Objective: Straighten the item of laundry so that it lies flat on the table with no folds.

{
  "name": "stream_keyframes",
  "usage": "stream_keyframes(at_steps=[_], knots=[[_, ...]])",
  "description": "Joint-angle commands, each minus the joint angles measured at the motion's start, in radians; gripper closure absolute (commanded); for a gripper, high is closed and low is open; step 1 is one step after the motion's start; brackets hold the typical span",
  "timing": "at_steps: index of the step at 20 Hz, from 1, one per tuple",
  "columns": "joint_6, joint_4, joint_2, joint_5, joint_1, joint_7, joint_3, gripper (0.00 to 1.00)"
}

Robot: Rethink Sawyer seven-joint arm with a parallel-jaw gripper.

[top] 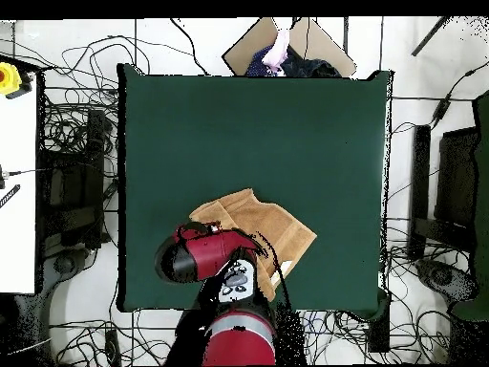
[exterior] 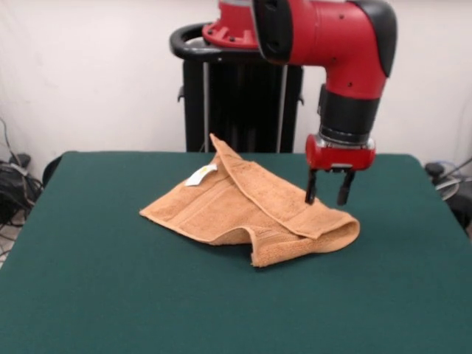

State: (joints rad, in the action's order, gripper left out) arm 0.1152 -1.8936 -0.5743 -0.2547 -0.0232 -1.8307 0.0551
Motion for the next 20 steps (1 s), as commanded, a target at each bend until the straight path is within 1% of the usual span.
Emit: stream_keyframes(at_steps=[1, 3, 6, 10, 14, 16, 20], knots=[[0.152, 0.083, -0.077, 0.083, -0.007, -0.116, -0.085, 0.00], [0.135, 0.083, -0.068, 0.090, 0.010, -0.127, -0.104, 0.00], [0.069, 0.075, -0.029, 0.098, 0.024, -0.151, -0.112, 0.00], [-0.005, 0.069, 0.004, 0.107, 0.003, -0.180, -0.078, 0.00], [-0.075, 0.077, 0.065, 0.094, 0.008, -0.179, -0.075, 0.00], [-0.110, 0.075, 0.082, 0.090, -0.004, -0.185, -0.056, 0.00], [-0.120, 0.076, 0.077, 0.100, -0.023, -0.185, -0.030, 0.00]])
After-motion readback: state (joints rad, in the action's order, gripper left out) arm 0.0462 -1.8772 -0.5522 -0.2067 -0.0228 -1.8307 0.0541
